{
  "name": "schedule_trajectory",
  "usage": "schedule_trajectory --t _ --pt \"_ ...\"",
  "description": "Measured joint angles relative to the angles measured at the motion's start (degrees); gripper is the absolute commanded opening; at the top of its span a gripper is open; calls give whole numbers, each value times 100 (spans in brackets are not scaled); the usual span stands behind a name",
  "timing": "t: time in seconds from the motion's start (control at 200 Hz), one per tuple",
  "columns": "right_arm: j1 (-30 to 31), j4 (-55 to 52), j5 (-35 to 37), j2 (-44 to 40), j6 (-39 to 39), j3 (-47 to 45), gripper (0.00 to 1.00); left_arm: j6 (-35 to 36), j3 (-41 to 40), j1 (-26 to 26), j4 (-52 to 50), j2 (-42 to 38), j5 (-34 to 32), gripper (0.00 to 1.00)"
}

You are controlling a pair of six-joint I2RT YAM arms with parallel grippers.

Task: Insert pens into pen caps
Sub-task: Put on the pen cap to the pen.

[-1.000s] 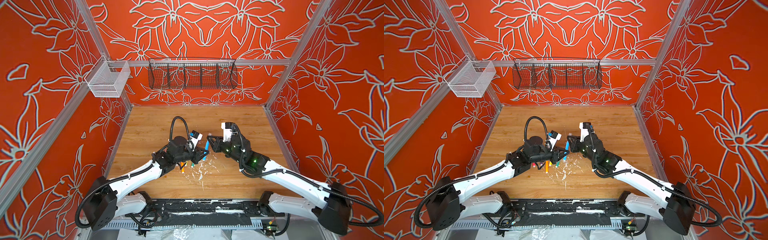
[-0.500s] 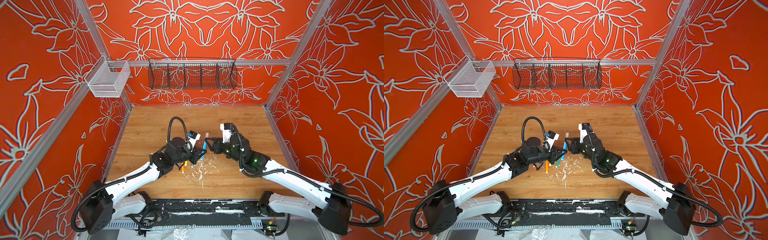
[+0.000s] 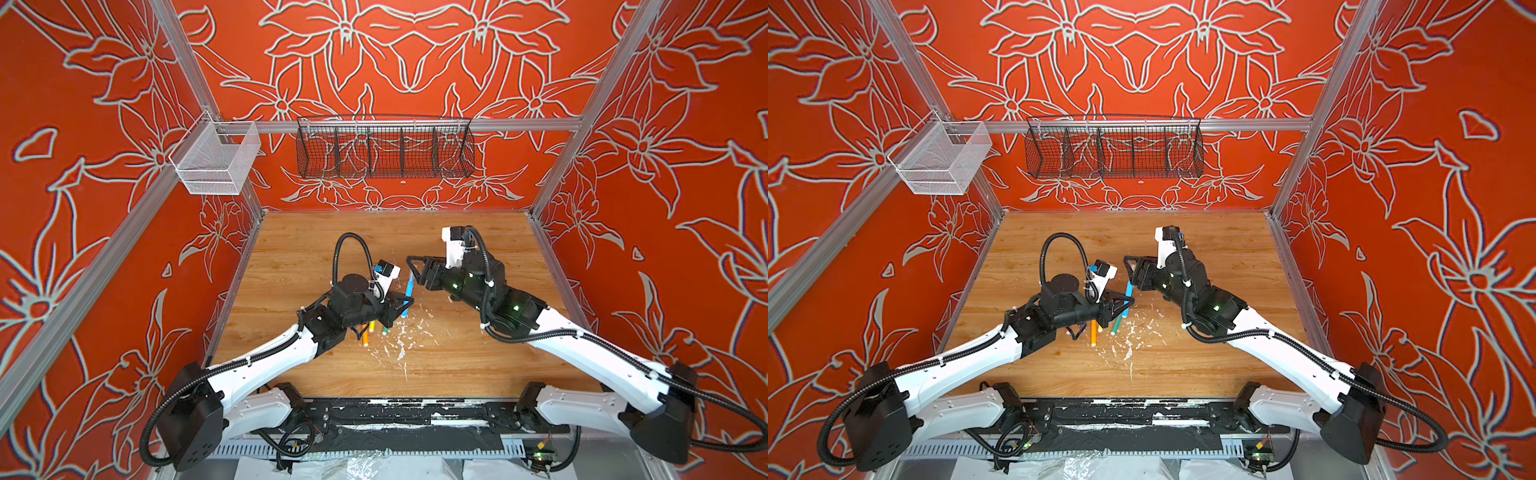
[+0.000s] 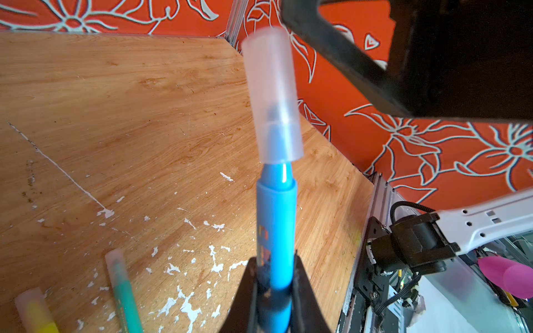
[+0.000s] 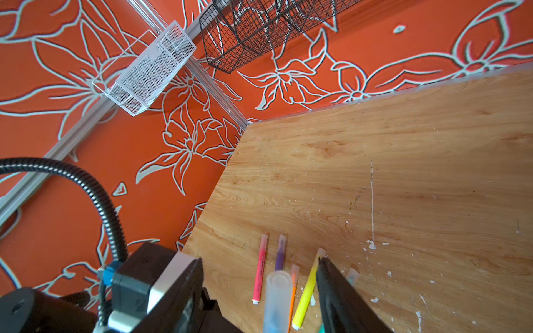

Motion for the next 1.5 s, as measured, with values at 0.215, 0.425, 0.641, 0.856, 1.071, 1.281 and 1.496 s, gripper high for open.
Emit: schedule_trajectory --t 0.215,0.425,0.641,0.856,1.071,1.281,1.496 --pt "0 -264 9 619 170 175 39 0 -59 -7 15 -105 0 0" --pt "7 -232 -59 616 234 168 23 0 -87 -28 -24 -109 2 0" --pt "59 63 -83 374 243 -144 17 -52 -87 -39 -28 -90 33 0" --pt "188 437 -31 354 85 -490 16 -192 -87 -42 -105 -17 116 0" --pt "317 1261 31 160 -28 -1115 16 -378 -92 -20 -184 2 315 0" --pt "459 1648 94 31 -197 -1416 52 -457 -90 11 0 7 455 0" --pt "555 1134 380 -240 -284 -1338 68 -452 -92 28 186 -9 452 0"
